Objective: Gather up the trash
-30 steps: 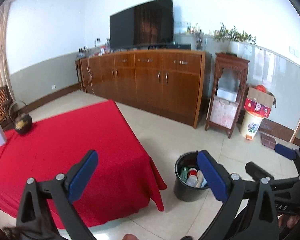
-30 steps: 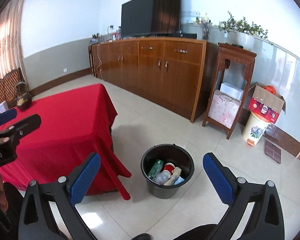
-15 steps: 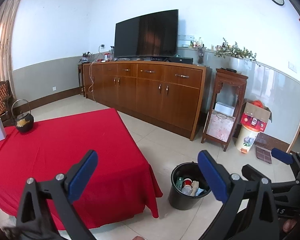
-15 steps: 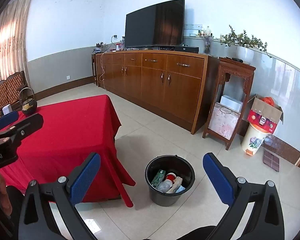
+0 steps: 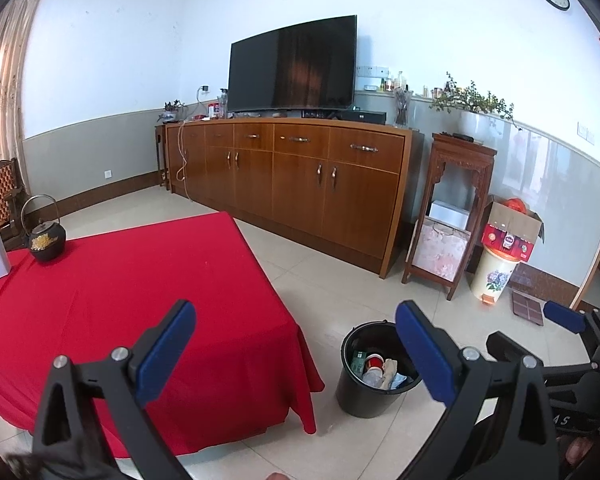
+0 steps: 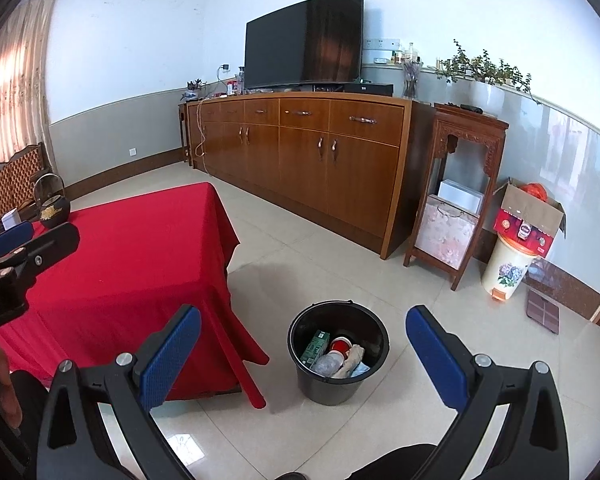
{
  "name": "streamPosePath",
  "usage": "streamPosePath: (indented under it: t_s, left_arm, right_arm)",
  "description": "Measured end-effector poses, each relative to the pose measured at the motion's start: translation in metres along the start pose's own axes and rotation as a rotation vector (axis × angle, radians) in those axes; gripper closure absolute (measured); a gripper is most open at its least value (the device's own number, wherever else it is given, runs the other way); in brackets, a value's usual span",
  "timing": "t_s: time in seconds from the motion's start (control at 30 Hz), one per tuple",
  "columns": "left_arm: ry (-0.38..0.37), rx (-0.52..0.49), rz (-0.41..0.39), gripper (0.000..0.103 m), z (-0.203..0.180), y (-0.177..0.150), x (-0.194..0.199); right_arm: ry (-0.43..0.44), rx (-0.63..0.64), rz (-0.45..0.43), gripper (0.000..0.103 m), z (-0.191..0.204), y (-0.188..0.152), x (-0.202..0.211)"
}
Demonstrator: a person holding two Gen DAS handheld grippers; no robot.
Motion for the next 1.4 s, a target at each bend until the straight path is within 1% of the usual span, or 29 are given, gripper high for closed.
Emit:
streamPosePath:
  t_s: [1.4]
  left_arm:
    - [-0.004, -0.008, 0.010, 0.002, 0.0001, -0.0027, -0.0024]
  right_arm:
    - [-0.010, 0.011, 0.002, 0.000, 0.0035, 0.0003, -0.0033]
Point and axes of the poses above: each gripper's, at about its wrist camera, not at the fingertips, and x roughly against the way its jaws point, z to its left, y to its top, the point moved 6 cm from there along -x, roughly the way its jaws point, and after that the axes turned 10 degrees about x, right-handed, at the moved point
